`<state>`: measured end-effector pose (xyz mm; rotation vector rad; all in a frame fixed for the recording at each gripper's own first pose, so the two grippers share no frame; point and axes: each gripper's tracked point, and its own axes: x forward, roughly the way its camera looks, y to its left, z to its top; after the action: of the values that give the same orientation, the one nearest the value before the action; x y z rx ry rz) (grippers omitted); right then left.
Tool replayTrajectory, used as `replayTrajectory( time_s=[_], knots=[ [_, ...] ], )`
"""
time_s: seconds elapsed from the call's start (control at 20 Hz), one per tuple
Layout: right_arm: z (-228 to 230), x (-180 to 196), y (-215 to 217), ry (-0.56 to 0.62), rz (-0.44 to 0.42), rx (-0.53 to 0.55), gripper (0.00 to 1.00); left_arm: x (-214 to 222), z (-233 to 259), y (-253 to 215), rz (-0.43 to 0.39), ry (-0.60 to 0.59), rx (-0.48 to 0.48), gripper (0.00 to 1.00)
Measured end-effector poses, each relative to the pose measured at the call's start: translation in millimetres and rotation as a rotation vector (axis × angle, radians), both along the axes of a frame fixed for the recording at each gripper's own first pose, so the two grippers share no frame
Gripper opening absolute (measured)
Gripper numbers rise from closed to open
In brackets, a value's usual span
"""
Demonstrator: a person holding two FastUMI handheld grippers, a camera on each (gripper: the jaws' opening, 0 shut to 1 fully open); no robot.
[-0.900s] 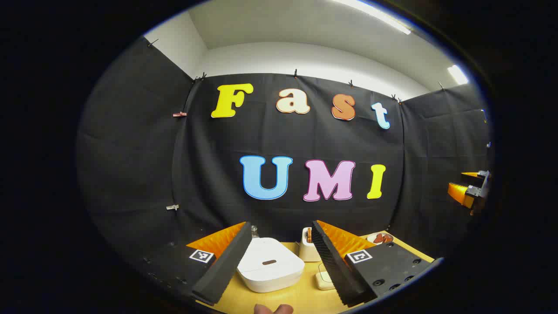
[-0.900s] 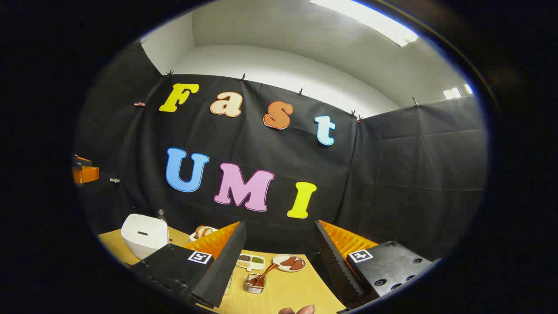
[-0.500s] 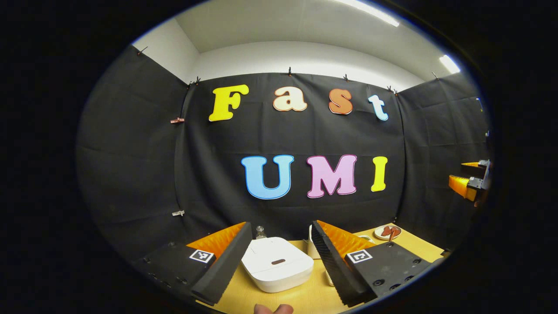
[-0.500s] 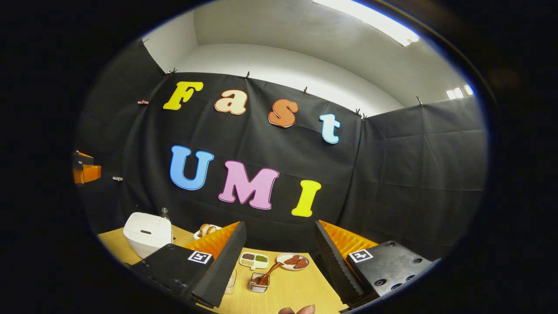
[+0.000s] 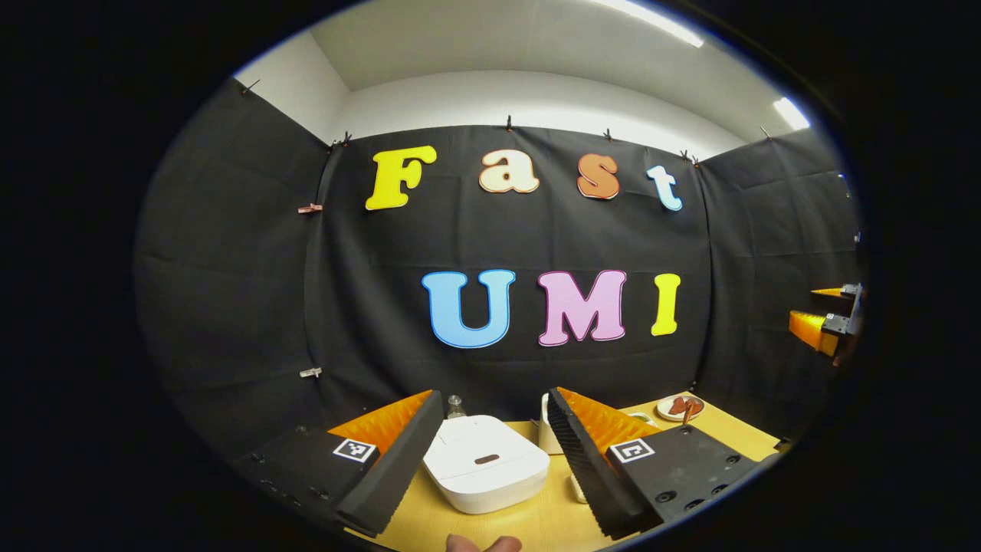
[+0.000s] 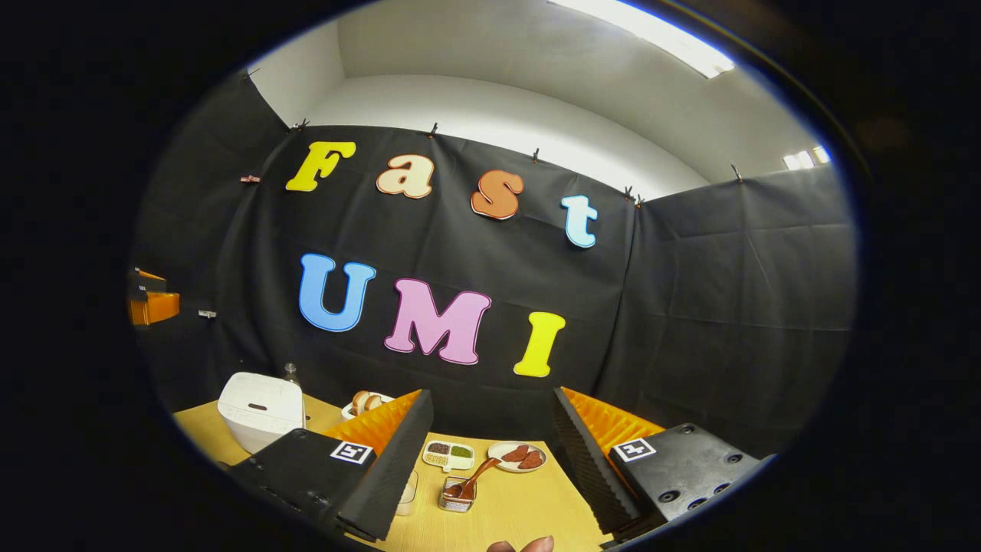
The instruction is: Close the left gripper, press the button to open the rice cooker; take a wooden spoon from the chopstick holder with the right hand, scoop a spoonful of rice and pour it into the rice cooker, then put the wooden spoon back into the chopstick holder.
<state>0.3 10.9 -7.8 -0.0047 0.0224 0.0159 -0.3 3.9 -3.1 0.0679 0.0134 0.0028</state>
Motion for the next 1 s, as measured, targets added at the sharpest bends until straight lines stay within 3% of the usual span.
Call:
replayTrajectory(
  time_s=[0.3,0.4,0.55,0.6,0.75,0.85,1.0],
  knots=[
    [-6,3,1,0.015,-0.013,0.008,0.98,9,-4,2,-0.012,0.019,0.008,0.93],
    [-9,3,1,0.020,-0.020,0.000,0.98,16,-9,-4,-0.062,0.045,-0.042,0.62],
    [-8,6,-3,0.015,-0.043,-0.011,0.98,21,-28,-25,-0.256,0.108,-0.103,0.16],
    [-9,7,-3,0.015,-0.048,-0.006,0.98,28,-37,-27,-0.298,0.124,-0.110,0.08],
    [-15,12,-2,0.028,-0.058,-0.005,0.98,53,-57,-9,-0.343,0.183,-0.059,0.06],
    [-18,15,-2,0.035,-0.068,-0.010,0.98,73,-78,-4,-0.401,0.267,-0.013,0.10],
    [-23,16,-5,0.043,-0.088,-0.012,0.98,108,-114,5,-0.470,0.395,0.052,0.07]
  ],
)
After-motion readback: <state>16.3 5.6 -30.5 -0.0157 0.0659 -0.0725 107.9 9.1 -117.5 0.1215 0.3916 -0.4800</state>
